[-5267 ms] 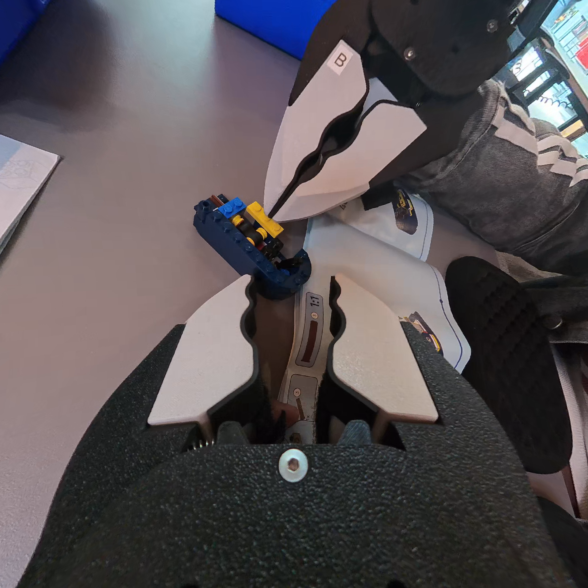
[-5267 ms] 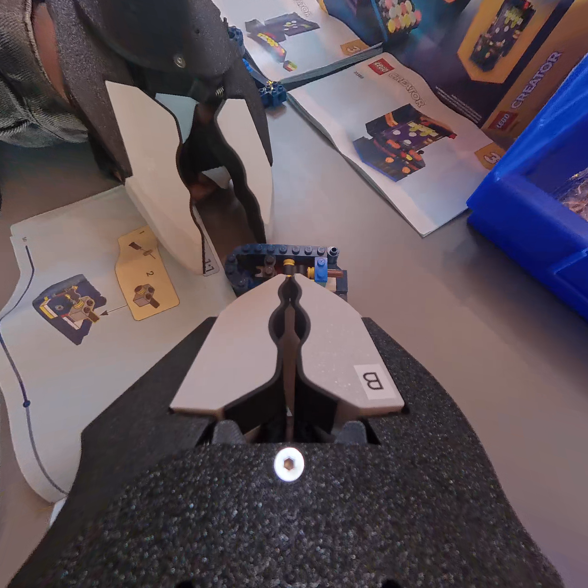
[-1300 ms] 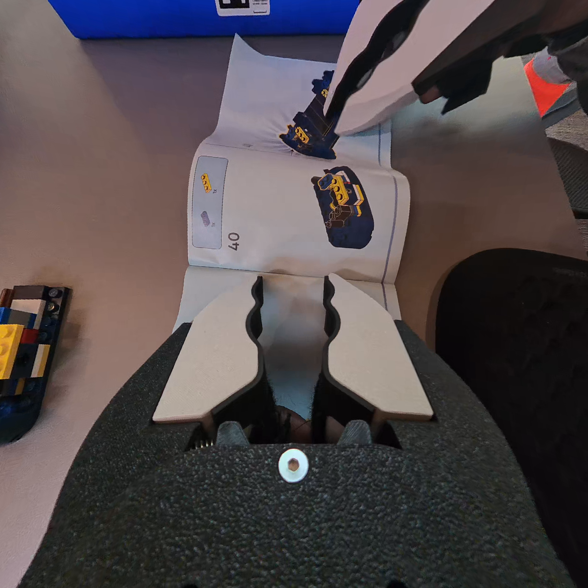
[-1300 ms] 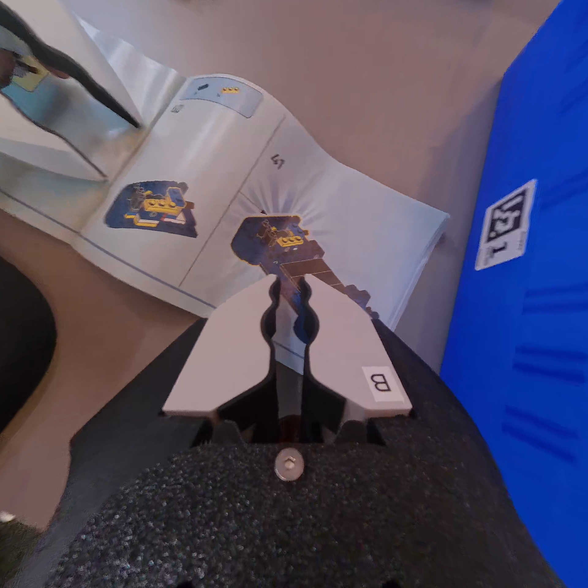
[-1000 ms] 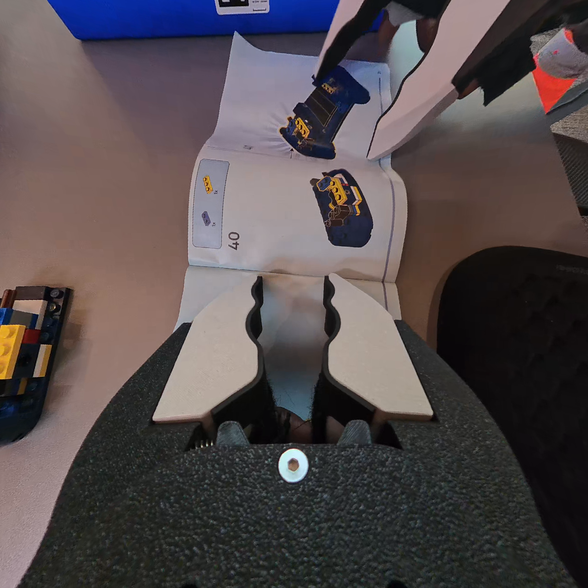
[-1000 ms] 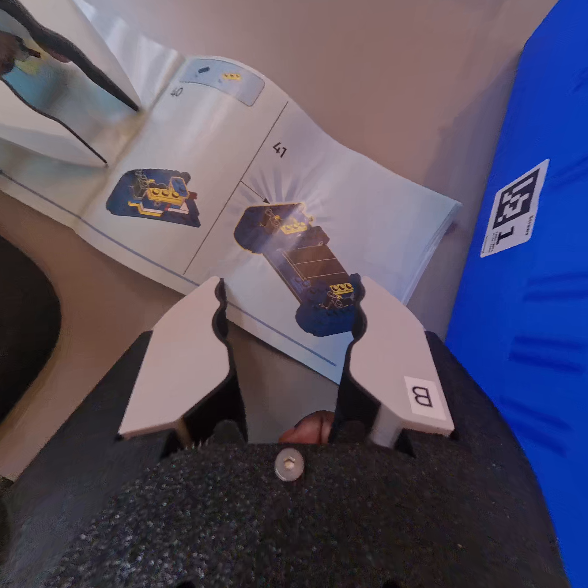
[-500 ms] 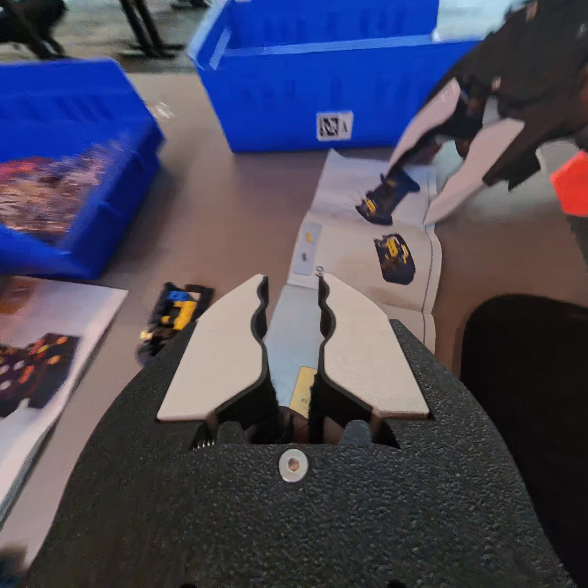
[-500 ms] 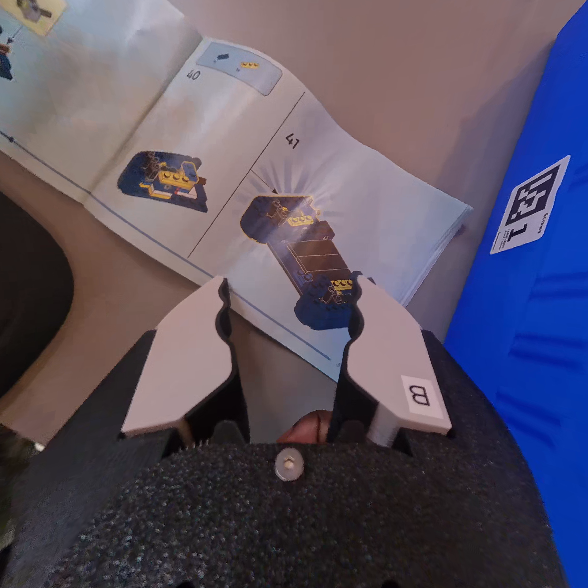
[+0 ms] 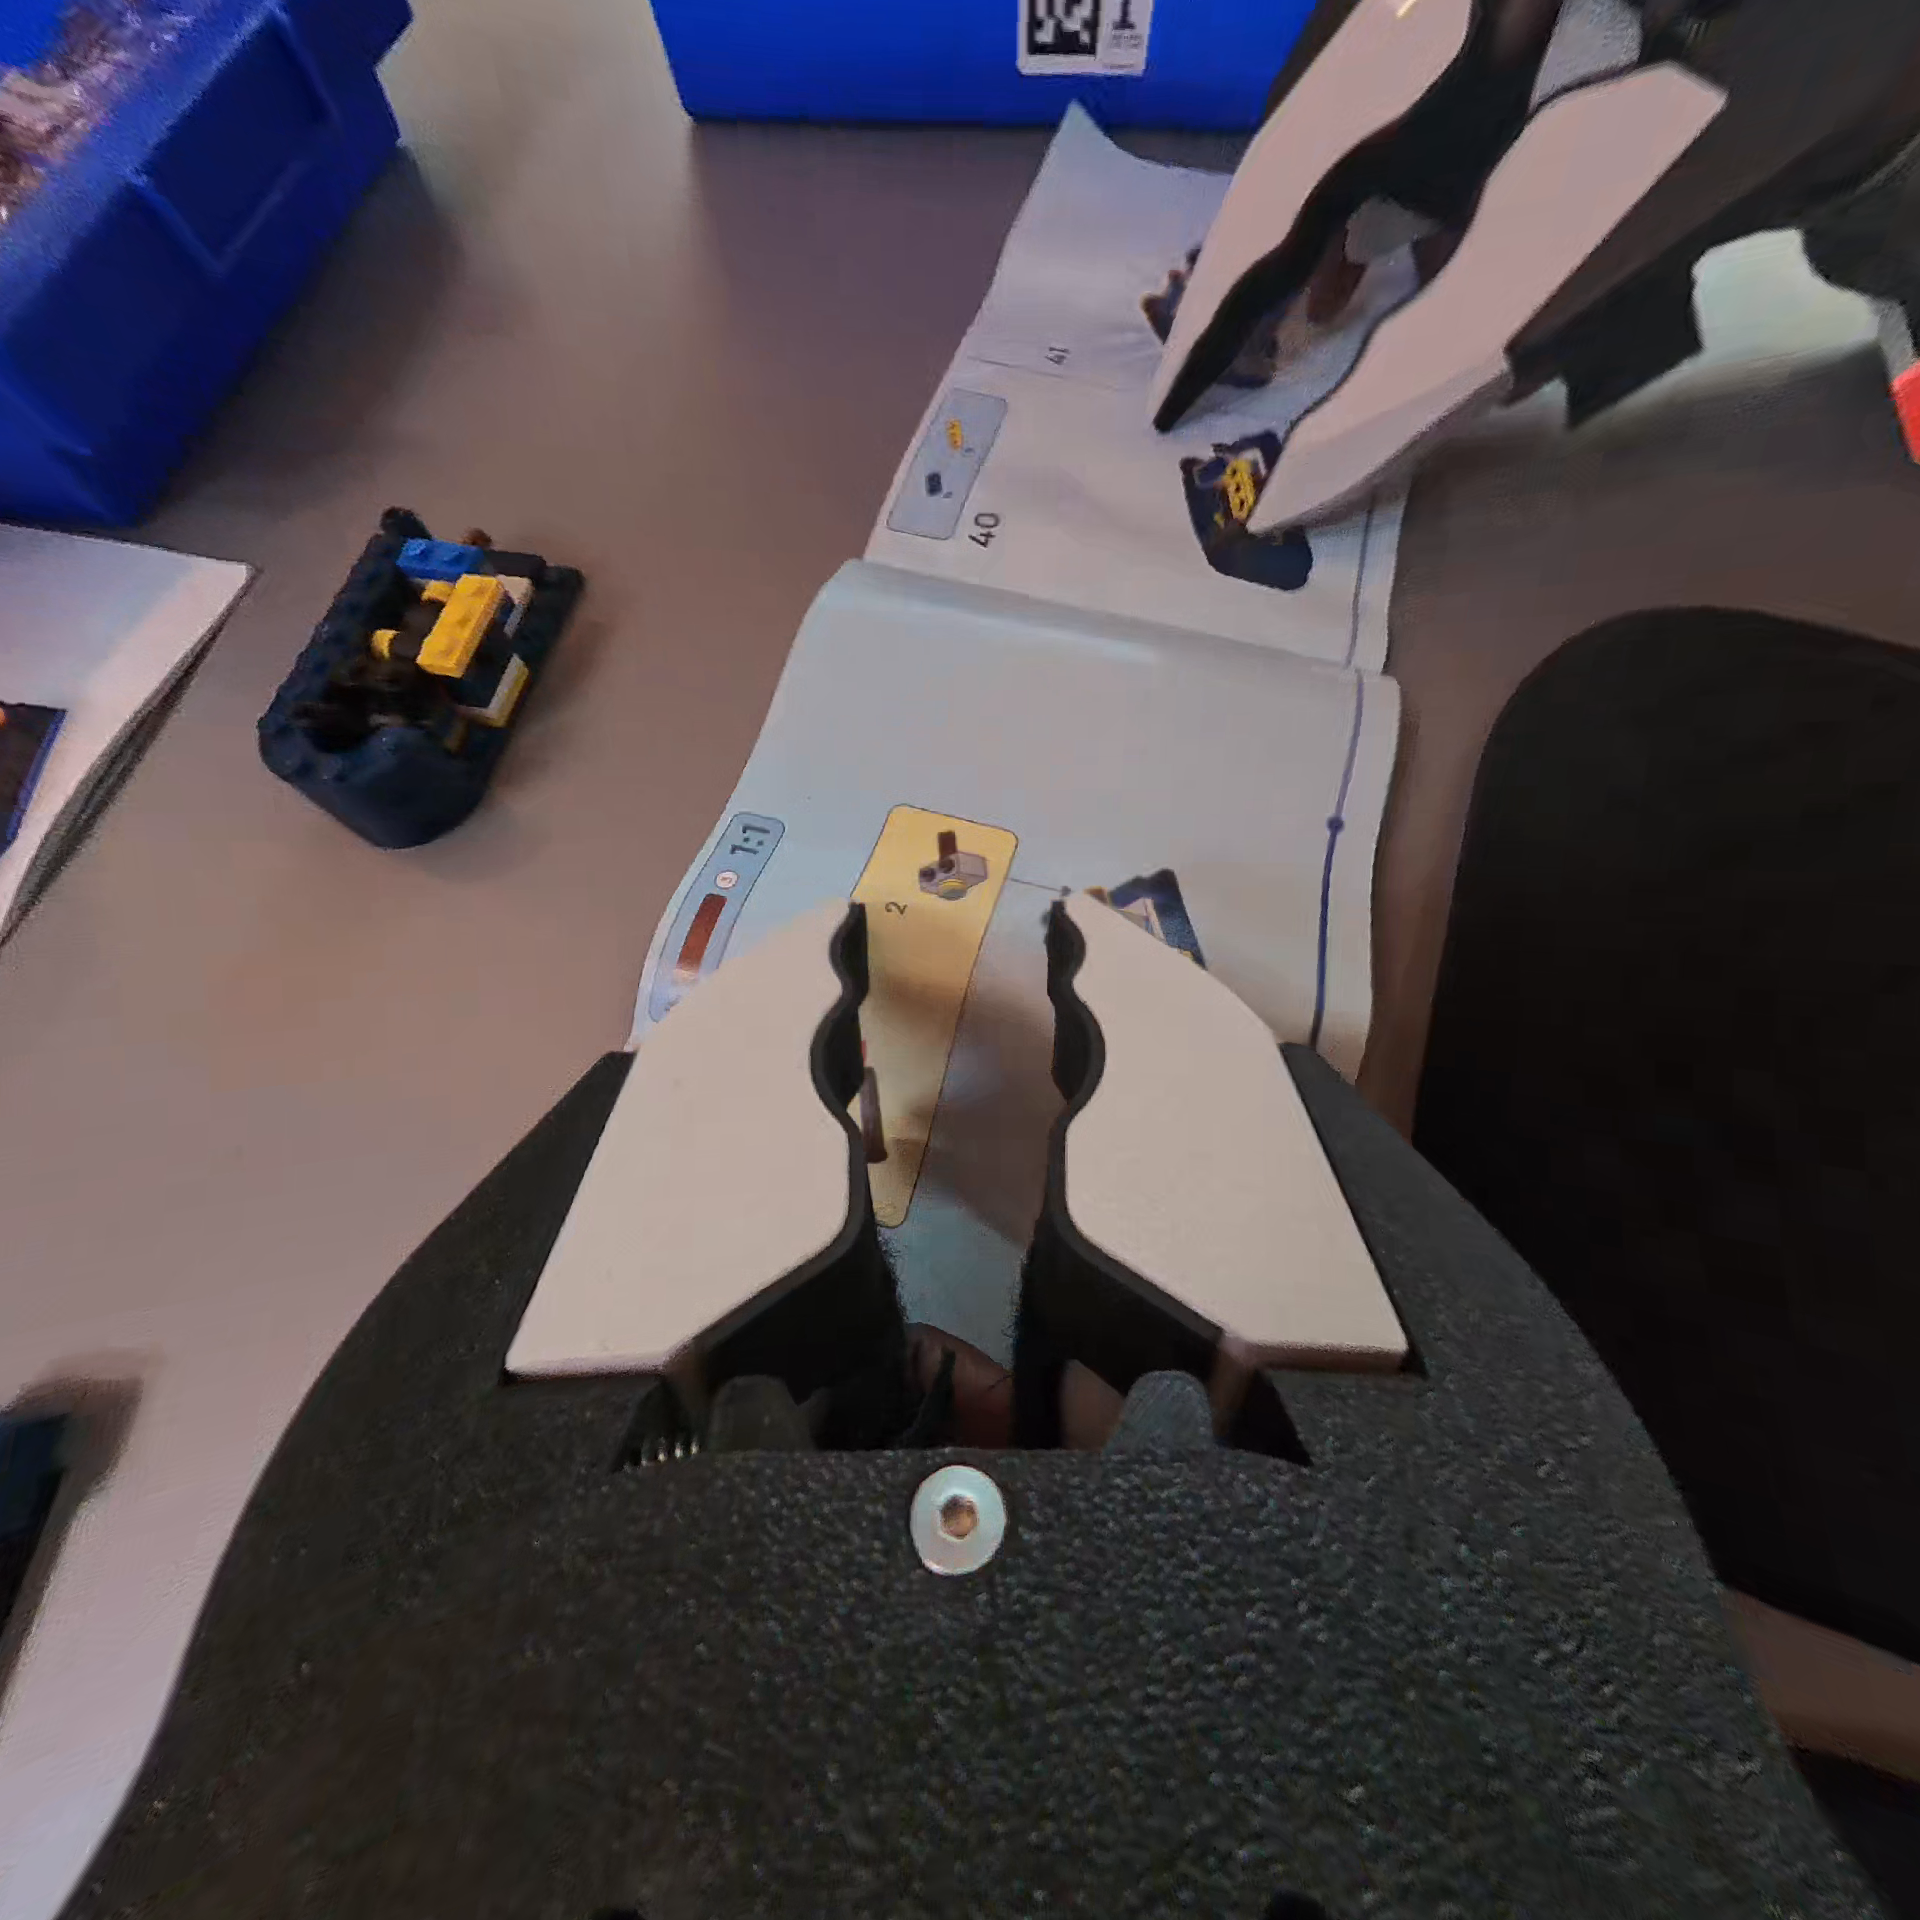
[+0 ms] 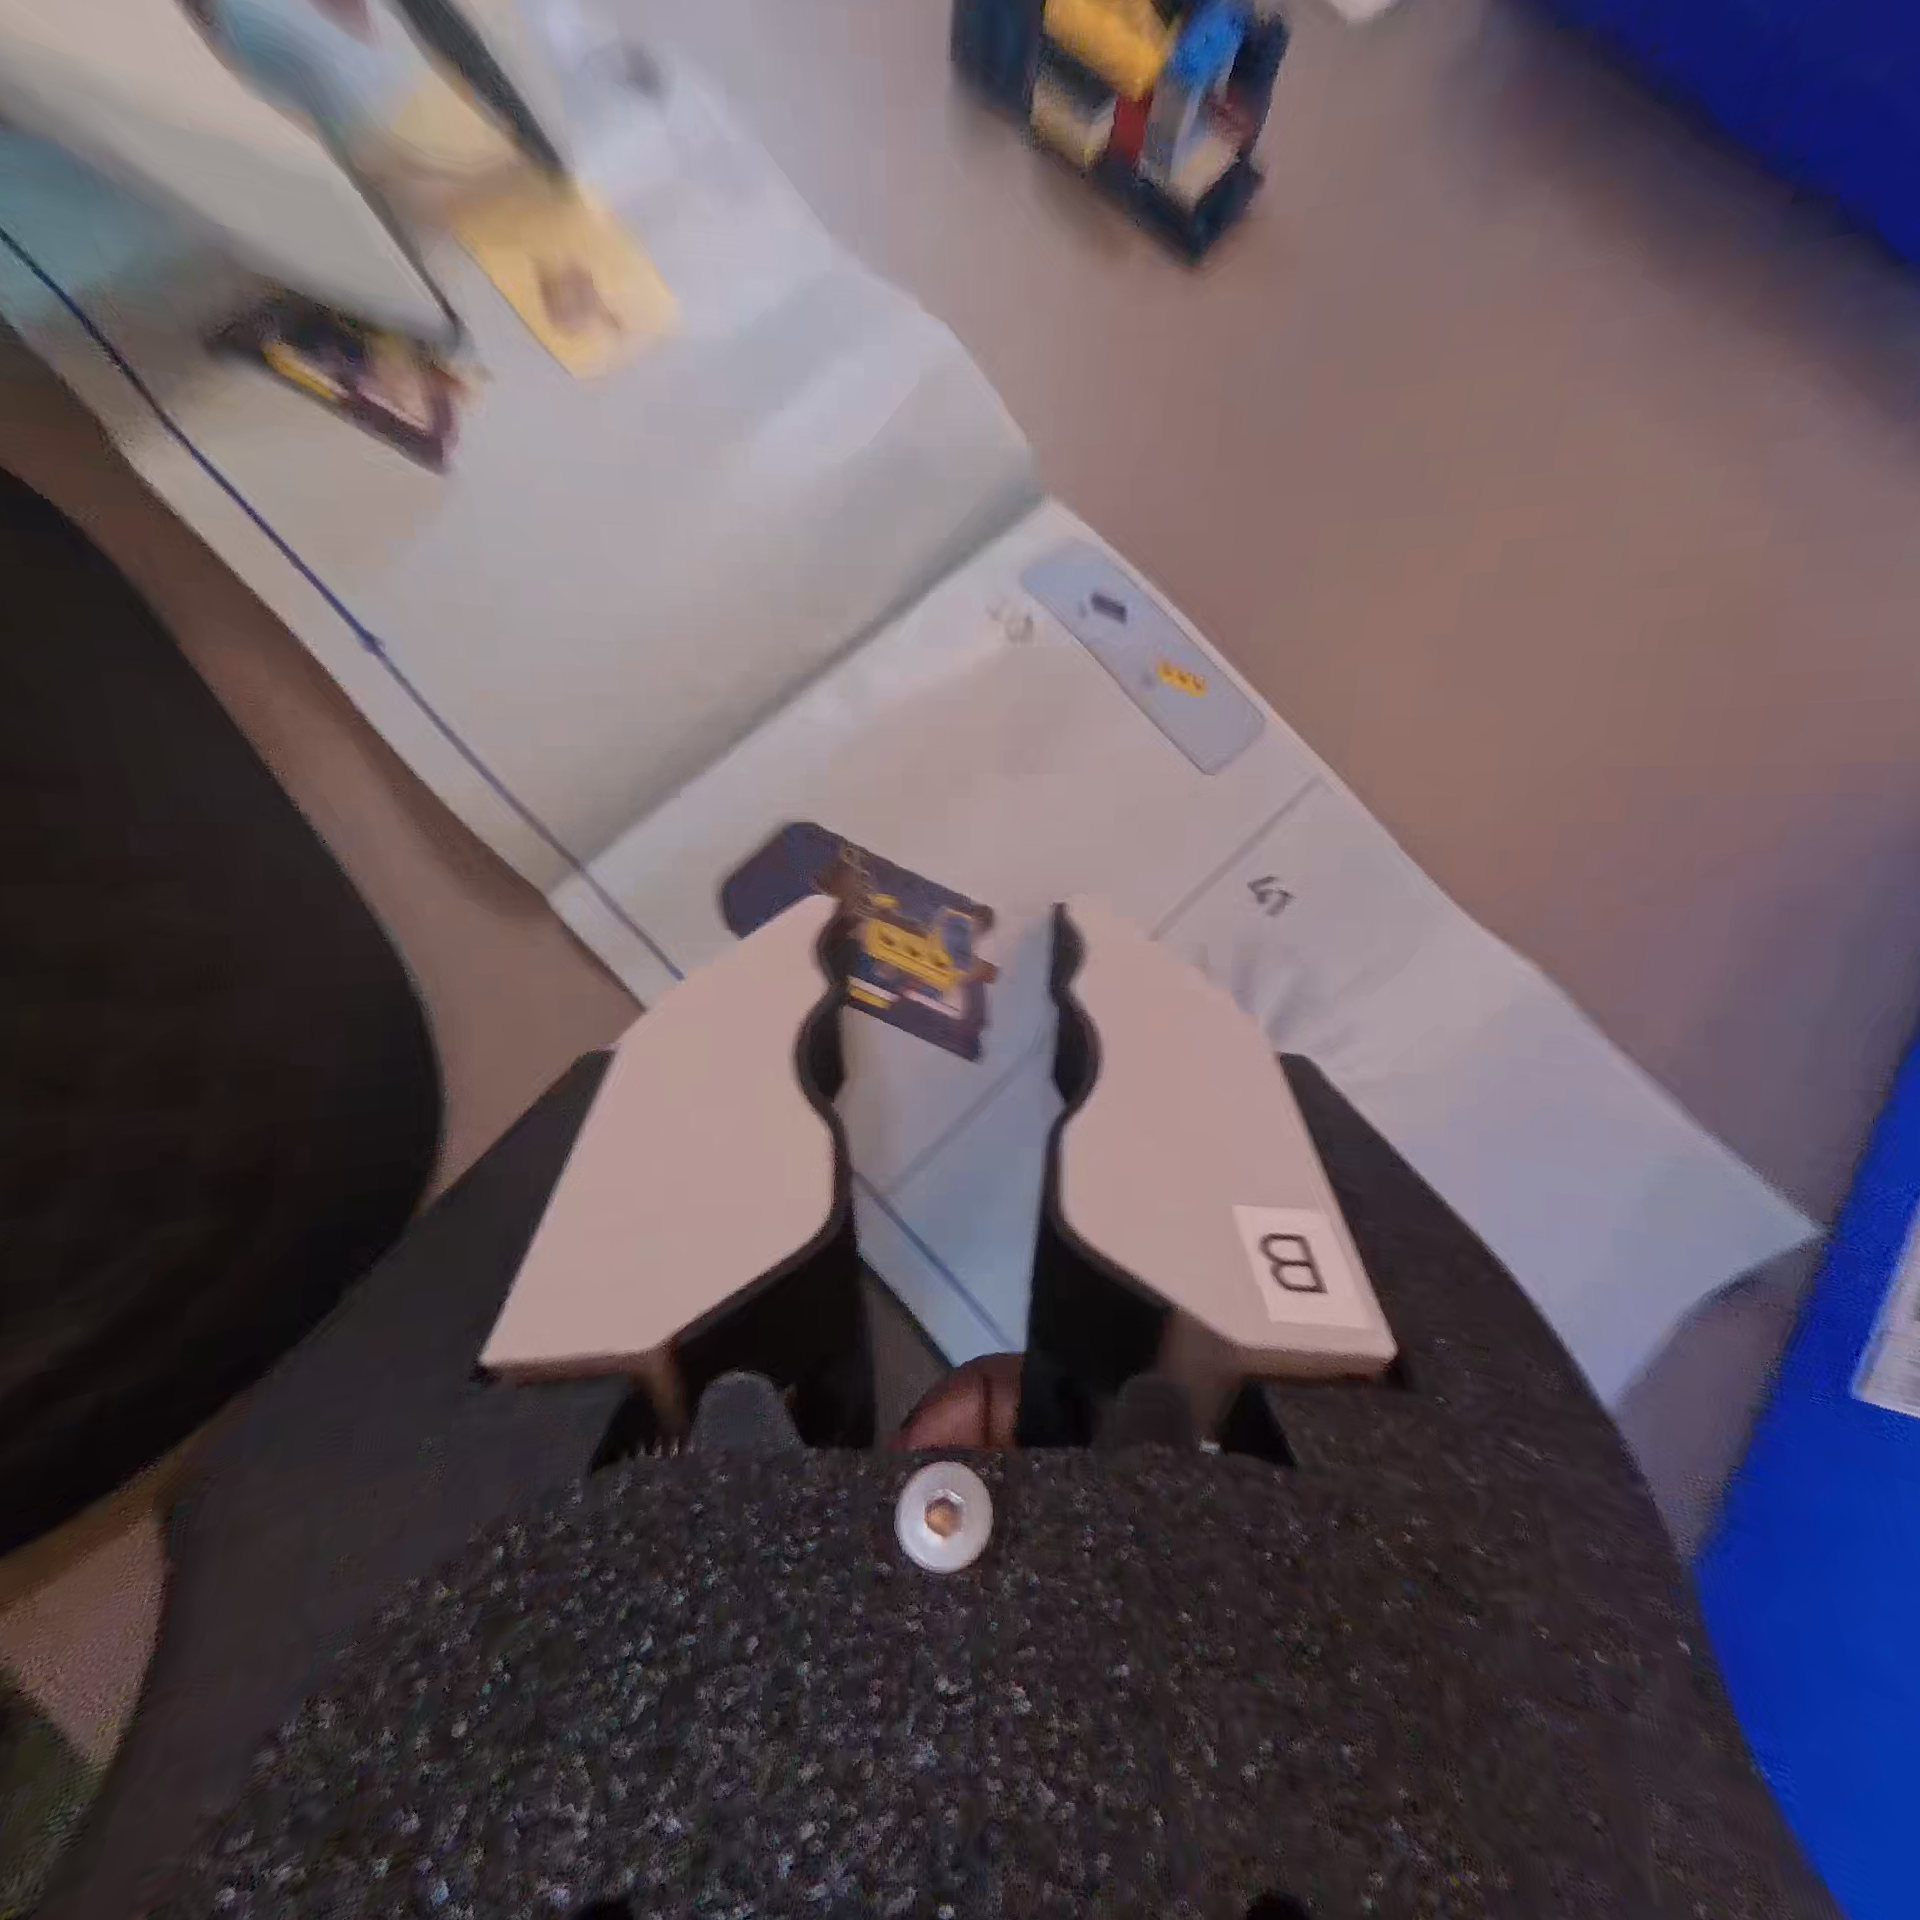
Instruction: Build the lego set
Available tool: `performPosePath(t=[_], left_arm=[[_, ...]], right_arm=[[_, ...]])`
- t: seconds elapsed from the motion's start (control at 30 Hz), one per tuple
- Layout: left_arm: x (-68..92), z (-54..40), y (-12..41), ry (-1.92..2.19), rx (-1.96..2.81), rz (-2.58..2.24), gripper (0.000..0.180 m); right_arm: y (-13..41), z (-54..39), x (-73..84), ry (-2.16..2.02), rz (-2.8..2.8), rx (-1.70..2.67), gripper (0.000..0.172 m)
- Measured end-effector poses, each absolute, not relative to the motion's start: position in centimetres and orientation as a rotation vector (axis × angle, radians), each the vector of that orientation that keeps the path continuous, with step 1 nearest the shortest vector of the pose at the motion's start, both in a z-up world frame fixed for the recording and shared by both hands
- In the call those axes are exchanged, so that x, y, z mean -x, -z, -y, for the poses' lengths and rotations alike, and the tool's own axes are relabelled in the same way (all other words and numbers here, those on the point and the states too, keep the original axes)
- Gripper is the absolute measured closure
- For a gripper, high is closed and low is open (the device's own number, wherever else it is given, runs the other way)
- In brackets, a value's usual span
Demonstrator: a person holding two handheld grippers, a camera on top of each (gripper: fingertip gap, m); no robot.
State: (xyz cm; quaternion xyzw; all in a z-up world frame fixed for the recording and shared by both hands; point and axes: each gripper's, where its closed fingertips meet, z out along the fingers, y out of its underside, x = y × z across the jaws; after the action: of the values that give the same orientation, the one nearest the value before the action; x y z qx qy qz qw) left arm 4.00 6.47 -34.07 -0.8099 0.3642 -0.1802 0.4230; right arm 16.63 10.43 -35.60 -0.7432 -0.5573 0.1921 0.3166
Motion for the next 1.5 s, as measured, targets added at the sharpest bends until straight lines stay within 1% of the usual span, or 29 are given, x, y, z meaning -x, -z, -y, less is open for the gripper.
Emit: performPosePath(t=[0.03,0.13,0.17,0.27,0.4,0.43,0.5,0.57,0.7,0.77,0.8,0.87,0.93,1.0,1.07,1.2,1.3,1.47,1.5], left_arm=[[-4.1,-6.4,34.2,0.423,2.018,-0.939,0.148],[-4.7,-5.6,35.3,0.397,2.054,-1.041,0.151],[-5.1,-5.1,35.6,0.424,2.065,-1.081,0.159],[-5.9,-4.2,35.7,0.509,2.077,-1.104,0.159],[-6.0,-4.2,35.7,0.496,2.070,-1.109,0.159],[-6.0,-4.2,35.7,0.494,2.070,-1.109,0.159],[-6.0,-4.2,35.7,0.496,2.070,-1.109,0.159],[-6.1,-4.2,35.7,0.497,2.071,-1.109,0.159],[-6.0,-4.3,35.6,0.487,2.065,-1.104,0.157],[-6.4,-4.4,34.9,0.489,2.010,-1.097,0.138],[-7.1,-4.2,33.8,0.515,1.917,-1.116,0.134],[-8.6,-3.2,30.6,0.558,1.672,-1.145,0.138],[-9.0,-2.9,28.4,0.545,1.540,-1.114,0.140],[-9.0,-2.6,27.6,0.551,1.494,-1.114,0.139],[-8.9,-2.3,26.7,0.557,1.427,-1.106,0.141],[-8.3,-2.1,24.6,0.544,1.321,-1.050,0.146],[-7.8,-2.2,24.5,0.552,1.328,-1.035,0.145],[-8.1,-2.0,24.8,0.571,1.327,-1.048,0.145],[-8.2,-1.9,25.0,0.561,1.325,-1.064,0.145]], right_arm=[[35.7,-9.8,-16.5,-0.551,1.458,1.962,0.140],[35.7,-8.9,-16.9,-0.541,1.439,1.944,0.140],[35.7,-8.6,-17.1,-0.544,1.430,1.942,0.140],[35.7,-8.3,-17.5,-0.576,1.431,1.931,0.140],[35.8,-8.3,-17.8,-0.551,1.529,1.973,0.140],[35.8,-8.1,-17.8,-0.545,1.571,1.991,0.138],[35.7,-7.5,-17.9,-0.552,1.702,2.036,0.128],[35.3,-7.5,-18.2,-0.492,1.848,2.060,0.131],[30.3,-9.0,-13.9,-0.545,1.863,1.828,0.127],[27.2,-9.7,-10.7,-0.598,1.855,1.659,0.119],[25.9,-10.1,-8.9,-0.632,1.855,1.569,0.116],[23.7,-10.5,-5.1,-0.729,1.873,1.403,0.110],[22.5,-10.2,-1.0,-0.881,1.918,1.307,0.110],[22.9,-9.4,3.1,-1.023,2.008,1.277,0.104],[24.5,-9.0,7.2,-1.064,2.101,1.242,0.102],[29.8,-9.4,13.8,-0.931,2.307,1.190,0.098],[32.8,-9.5,16.7,-0.830,2.405,1.158,0.096],[35.7,-10.1,18.2,-0.671,2.488,1.129,0.096],[35.6,-10.1,18.4,-0.705,2.470,1.153,0.101]])
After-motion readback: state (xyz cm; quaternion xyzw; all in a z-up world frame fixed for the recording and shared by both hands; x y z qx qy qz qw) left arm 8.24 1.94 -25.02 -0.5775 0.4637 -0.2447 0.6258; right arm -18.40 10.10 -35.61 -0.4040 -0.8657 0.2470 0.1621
